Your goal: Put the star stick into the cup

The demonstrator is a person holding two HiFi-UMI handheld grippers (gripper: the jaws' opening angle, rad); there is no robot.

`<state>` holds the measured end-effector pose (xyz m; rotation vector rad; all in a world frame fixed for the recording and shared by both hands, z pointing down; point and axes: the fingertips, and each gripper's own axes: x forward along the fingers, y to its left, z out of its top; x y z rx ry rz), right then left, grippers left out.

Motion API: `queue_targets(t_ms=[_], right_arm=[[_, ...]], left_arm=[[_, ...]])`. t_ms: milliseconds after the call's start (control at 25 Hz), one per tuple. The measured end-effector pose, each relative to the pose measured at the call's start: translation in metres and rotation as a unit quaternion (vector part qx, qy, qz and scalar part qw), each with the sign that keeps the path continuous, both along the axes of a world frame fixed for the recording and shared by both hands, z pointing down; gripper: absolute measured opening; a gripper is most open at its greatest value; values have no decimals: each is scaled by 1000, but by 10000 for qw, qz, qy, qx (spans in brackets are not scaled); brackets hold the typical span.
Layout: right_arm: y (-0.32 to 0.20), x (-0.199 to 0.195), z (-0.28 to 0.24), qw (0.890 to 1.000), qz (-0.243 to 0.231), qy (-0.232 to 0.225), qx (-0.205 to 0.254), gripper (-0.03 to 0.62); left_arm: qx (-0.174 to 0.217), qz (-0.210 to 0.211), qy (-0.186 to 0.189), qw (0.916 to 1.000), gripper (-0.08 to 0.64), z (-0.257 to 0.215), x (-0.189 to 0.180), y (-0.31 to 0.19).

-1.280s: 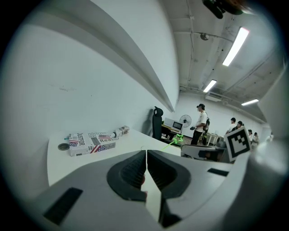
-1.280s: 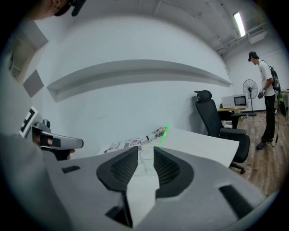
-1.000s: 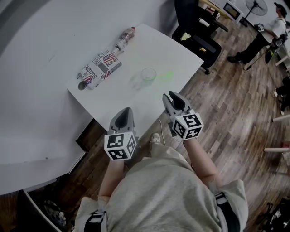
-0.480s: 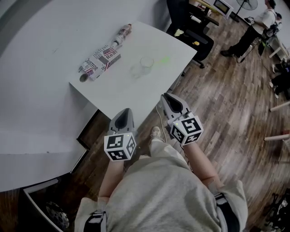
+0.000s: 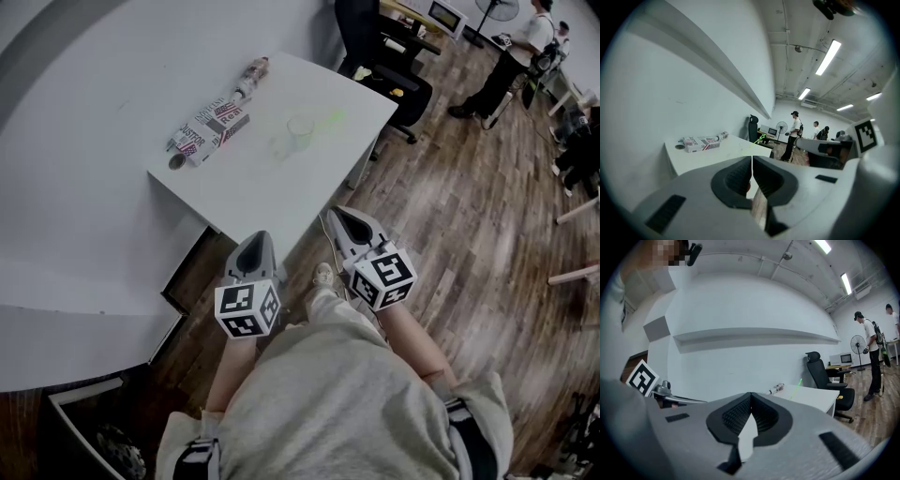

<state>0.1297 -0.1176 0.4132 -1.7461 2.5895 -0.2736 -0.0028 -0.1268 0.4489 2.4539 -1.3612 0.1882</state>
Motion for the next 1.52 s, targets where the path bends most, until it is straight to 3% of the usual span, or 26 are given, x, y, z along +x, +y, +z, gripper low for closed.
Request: queue_targets(t_ms=[400,880,1520], right_arm=[[25,-5,-3,10000,-40,13,44,-5],[27,-5,-8,9997,-108,210,97,-5],[26,-2,-5,9998,-114,126,79,-5]], left_arm=[[60,65,46,10000,11,-2,1,20],[72,113,38,9999,11,-3,7,21],[9,97,-18,10000,11,2,9,22]])
